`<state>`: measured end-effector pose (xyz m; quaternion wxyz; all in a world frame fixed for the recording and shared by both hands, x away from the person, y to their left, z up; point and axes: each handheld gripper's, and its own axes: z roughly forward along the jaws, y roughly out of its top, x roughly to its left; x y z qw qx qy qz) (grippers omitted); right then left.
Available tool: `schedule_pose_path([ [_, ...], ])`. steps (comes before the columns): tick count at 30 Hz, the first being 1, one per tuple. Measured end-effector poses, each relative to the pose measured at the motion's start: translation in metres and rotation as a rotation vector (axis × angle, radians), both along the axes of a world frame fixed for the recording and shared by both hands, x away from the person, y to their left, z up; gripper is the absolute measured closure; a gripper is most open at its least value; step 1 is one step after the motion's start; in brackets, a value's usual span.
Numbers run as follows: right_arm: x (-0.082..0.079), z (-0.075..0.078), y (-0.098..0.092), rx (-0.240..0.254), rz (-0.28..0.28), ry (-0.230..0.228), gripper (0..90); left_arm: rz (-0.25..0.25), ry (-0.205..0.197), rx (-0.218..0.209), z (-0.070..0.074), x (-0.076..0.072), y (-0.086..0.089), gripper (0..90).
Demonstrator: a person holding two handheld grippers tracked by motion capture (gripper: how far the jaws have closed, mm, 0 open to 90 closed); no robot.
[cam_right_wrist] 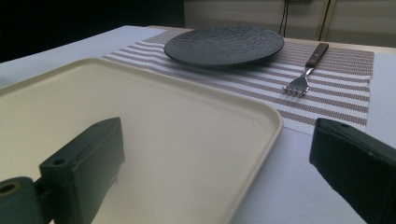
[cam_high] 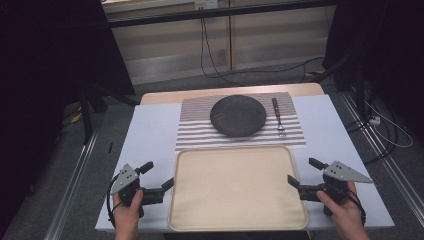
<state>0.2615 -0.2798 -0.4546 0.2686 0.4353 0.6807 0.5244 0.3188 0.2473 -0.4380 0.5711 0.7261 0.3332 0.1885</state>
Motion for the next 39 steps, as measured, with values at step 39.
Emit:
schedule_pose_path([
  [39,0.104,0.021,0.001,-0.088,-0.097,0.028,3.6,-0.036,0.009,0.004,-0.001,0.002,-0.004,2.3],
])
